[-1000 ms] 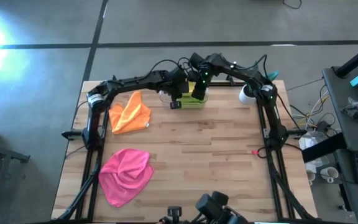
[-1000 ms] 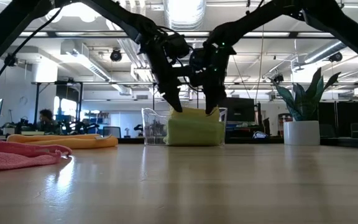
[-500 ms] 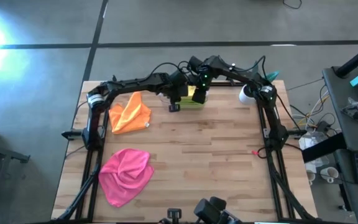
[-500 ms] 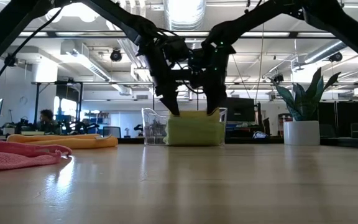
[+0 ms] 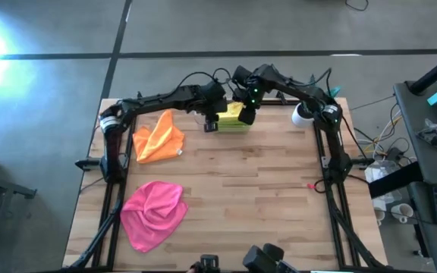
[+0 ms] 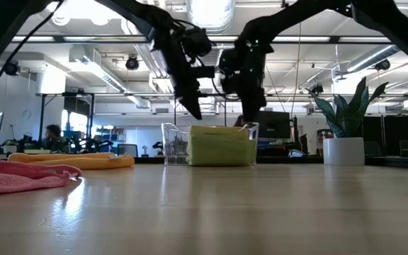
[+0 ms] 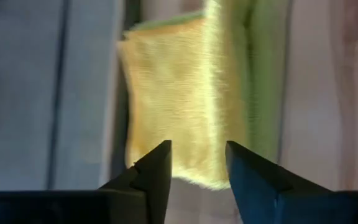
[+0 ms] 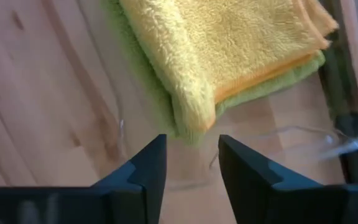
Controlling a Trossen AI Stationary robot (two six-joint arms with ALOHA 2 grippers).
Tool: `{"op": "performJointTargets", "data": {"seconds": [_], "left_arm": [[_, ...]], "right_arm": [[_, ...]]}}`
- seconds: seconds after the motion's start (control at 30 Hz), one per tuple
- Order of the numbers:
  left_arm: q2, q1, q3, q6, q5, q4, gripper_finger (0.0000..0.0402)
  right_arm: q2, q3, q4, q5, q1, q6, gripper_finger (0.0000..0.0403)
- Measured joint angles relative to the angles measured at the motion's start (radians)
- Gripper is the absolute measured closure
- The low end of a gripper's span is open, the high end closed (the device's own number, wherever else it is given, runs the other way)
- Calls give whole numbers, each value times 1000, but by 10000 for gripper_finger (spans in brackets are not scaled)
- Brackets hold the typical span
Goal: Fold microfiber towels
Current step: Fold the pink microfiber towel on the table
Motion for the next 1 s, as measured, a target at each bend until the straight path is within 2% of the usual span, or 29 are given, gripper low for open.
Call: {"op": "performJointTargets", "data": {"seconds": [0.13,0.33,0.73,0.87,1.0], "left_arm": [[-79,-14,-7,-57,-90,-20,254],[-201,-46,-57,-308,-77,-153,253],[-457,-271,-479,-587,-65,-119,253],[-496,-358,-583,-702,-56,-112,253],[-500,-443,-670,-761,2,-102,253]], "right_arm": [[-62,0,-2,-7,1,37,262],[-160,-34,12,-56,16,133,271],[-320,-281,222,-58,207,381,290],[-339,-336,276,-54,286,483,294],[-338,-372,295,-49,369,561,291]]}}
